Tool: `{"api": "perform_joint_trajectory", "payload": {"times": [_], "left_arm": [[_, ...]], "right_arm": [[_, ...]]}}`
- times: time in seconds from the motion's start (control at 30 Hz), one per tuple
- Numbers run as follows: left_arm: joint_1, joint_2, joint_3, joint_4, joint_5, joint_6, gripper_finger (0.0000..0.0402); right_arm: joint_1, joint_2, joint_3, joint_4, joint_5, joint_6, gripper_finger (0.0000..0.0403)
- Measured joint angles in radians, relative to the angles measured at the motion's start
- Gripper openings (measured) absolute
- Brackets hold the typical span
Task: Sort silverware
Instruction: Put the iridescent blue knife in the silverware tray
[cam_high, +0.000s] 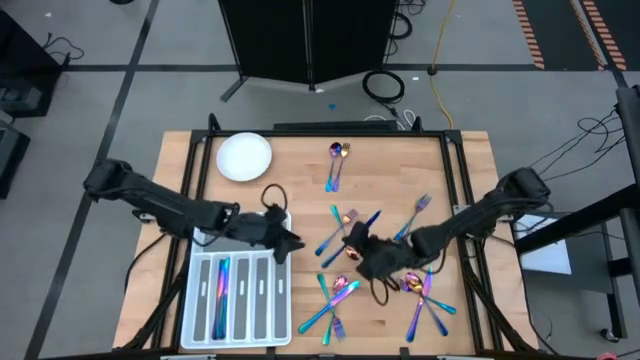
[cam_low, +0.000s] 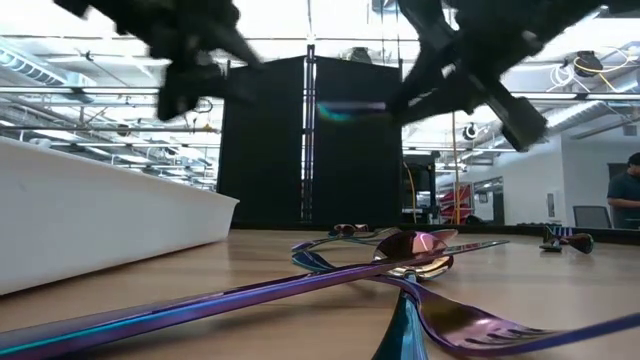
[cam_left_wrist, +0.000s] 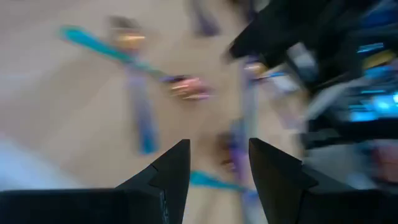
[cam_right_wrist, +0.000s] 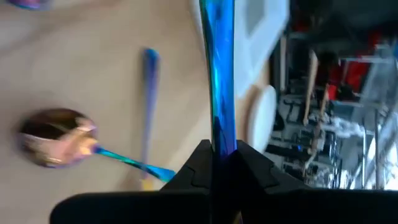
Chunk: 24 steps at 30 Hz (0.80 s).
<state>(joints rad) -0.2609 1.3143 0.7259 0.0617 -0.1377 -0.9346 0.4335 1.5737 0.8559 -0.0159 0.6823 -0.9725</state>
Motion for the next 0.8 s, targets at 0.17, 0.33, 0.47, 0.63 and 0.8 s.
{"api": "perform_joint_trajectory", "payload": {"times": [0.17,0.33,0.47,0.63,0.8], "left_arm": [[0.07,0.101,0.009,0.247,0.089,-0.002,0.0164],[0.112,0.227,0.05,0.245,0.108,-0.052,0.0164],[0.107,0.327,0.086,0.258,0.145,-0.08,0.0164],[0.079,0.397,0.137,0.347,0.19,-0.075,0.0164],[0.048,0.412,0.166,0.348,0.173,-0.035,0.0164]], "right_arm": [[0.03,0.084,0.051,-0.001,0.001,0.068,0.0017],[0.039,0.126,0.108,-0.016,-0.012,0.029,0.0018],[0.038,0.127,0.129,-0.04,-0.032,0.003,0.0018],[0.031,0.124,0.139,-0.111,-0.058,0.04,0.0018],[0.022,0.124,0.138,-0.172,-0.102,0.098,0.0018]]}}
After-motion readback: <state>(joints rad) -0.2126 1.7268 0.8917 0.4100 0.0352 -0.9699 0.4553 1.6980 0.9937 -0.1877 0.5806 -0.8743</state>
